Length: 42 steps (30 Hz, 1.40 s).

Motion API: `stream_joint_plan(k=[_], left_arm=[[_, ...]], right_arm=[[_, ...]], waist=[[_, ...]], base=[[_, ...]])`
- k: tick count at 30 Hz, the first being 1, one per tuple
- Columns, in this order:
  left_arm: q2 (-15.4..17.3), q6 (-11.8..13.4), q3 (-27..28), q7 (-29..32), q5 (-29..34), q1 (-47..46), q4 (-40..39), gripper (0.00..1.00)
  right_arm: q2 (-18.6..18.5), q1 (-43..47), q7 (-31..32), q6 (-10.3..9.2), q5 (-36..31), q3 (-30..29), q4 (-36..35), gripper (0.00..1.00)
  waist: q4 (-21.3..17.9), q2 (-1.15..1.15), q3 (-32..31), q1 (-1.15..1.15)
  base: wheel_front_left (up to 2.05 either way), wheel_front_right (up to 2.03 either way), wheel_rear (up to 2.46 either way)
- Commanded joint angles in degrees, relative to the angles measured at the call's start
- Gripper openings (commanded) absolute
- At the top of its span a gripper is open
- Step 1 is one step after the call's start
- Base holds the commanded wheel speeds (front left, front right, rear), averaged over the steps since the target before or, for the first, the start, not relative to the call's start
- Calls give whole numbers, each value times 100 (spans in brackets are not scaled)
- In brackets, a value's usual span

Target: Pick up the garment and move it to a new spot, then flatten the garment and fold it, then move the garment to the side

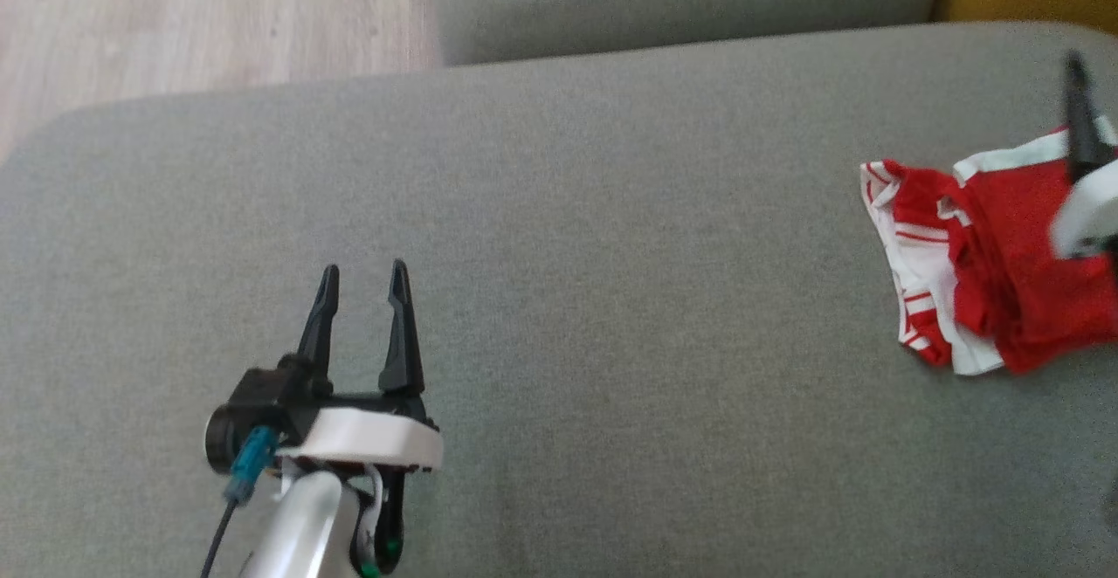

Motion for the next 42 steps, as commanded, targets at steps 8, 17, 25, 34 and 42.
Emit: stream_joint_plan(k=[8,17,25,34,42], left_arm=[[41,19,293,-46,40,166,-235,100],[41,22,168,-46,109,553,-328,100],[41,-11,257,-46,190,881,-506,100],[41,-56,345,-46,291,946,-641,100],[41,-50,334,-46,231,917,-616,100]], right_arm=[[1436,739,-1048,-4,569,-87,-1311,100],[1955,2160,-2105,-4,817,251,-1273,100],[1964,2766,-2338,-4,1043,476,-982,100],[1965,2749,-2344,-4,1040,465,-1145,100],[1966,2779,-2344,-4,1025,478,-1177,100]], waist=[[120,0,-497,1],[351,0,-752,1],[383,0,-842,1],[415,0,-834,1],[422,0,-802,1]], base=[[0,0,0],[0,0,0],[0,0,0],[0,0,0],[0,0,0]])
